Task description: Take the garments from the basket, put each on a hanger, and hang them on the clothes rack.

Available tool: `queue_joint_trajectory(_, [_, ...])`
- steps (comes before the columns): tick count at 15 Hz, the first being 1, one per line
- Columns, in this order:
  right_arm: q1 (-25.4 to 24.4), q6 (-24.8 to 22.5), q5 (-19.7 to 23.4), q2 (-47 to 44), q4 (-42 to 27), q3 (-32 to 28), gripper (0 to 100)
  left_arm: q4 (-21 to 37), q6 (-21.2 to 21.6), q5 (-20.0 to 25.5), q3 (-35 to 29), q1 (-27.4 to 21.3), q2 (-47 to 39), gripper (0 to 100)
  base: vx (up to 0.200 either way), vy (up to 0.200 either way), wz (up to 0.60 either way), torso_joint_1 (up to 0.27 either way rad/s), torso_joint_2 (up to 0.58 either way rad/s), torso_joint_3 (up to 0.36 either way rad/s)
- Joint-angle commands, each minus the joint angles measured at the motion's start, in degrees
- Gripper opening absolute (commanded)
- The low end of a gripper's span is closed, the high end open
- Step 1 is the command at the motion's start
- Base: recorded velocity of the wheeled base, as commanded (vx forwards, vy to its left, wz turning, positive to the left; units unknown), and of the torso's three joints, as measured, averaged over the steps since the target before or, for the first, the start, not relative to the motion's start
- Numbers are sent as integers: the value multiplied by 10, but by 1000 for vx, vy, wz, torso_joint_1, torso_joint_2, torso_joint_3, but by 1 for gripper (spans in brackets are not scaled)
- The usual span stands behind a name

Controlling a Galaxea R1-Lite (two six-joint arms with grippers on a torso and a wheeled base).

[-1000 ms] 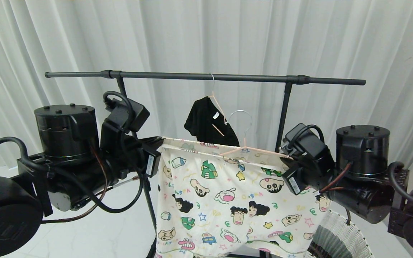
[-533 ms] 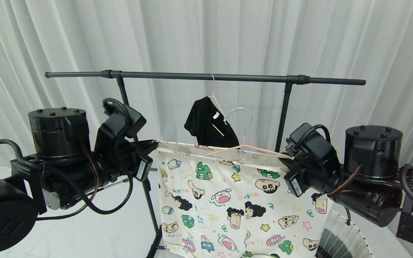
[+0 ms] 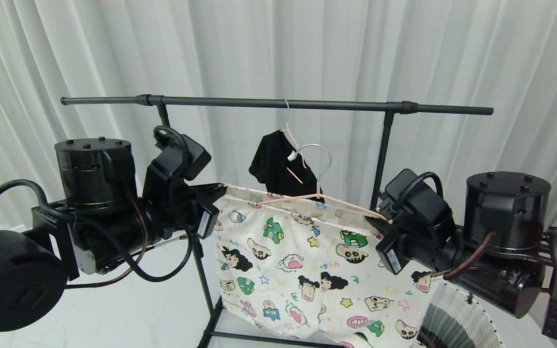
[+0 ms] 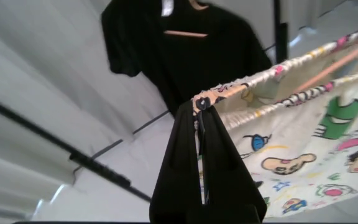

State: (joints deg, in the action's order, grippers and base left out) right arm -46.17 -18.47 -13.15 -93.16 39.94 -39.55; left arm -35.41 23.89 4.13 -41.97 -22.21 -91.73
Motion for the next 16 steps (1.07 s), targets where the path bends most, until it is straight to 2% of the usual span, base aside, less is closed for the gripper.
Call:
queue_joint_trajectory(1, [-2,-1,1,0,1,-1,0,0,-3,12,0,-12,5,0,0,0,0,0,0,0])
queue_joint_trajectory(4, [-10,-1,0,1,1,-1,0,-1,-1,82,0,-20,13,0,0,0,0,0,0,0])
queue_joint_trajectory(7, [-18,-1,1,4,1,-1,0,-1,-3,108,0,-20,19,0,0,0,0,0,0,0])
queue_joint_trajectory(8, [-20,-1,1,4,1,-1,0,-1,-3,149,0,-20,25,0,0,0,0,0,0,0])
queue_joint_trajectory(9, [-20,-1,2,4,1,-1,0,-1,-8,169,1,-20,31,0,0,0,0,0,0,0])
queue_joint_trajectory(12, [-20,-1,2,5,1,-1,0,2,-60,229,3,-30,45,0,0,0,0,0,0,0])
queue_joint_trajectory(16, [-20,-1,1,5,0,-3,0,23,-59,229,19,-45,48,0,0,0,0,0,0,0])
